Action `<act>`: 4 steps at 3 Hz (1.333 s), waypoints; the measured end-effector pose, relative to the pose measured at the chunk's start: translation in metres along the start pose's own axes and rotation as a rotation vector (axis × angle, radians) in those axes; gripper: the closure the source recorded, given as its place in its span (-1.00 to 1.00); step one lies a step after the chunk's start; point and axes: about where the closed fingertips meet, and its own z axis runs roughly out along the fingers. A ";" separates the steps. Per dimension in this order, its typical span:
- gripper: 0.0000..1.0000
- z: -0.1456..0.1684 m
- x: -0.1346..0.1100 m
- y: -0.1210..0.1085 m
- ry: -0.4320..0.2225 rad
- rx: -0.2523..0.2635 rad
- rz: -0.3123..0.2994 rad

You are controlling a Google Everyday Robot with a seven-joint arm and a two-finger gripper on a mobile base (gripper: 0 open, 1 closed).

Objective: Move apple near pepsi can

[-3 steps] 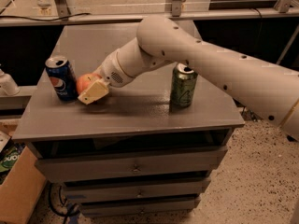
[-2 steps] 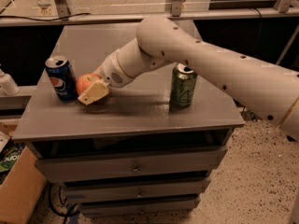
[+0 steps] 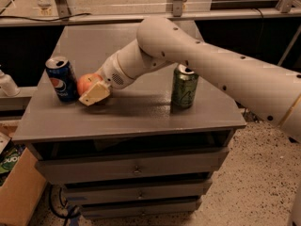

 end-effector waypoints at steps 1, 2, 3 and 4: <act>-1.00 0.000 -0.001 0.000 -0.001 -0.001 0.000; -1.00 -0.002 -0.001 -0.001 -0.002 0.003 -0.001; -1.00 -0.019 -0.001 -0.018 0.005 0.061 -0.007; -1.00 -0.054 -0.001 -0.054 0.025 0.182 -0.026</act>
Offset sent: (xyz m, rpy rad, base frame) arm 0.0056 -0.0081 0.0082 0.0054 -0.0138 -0.0197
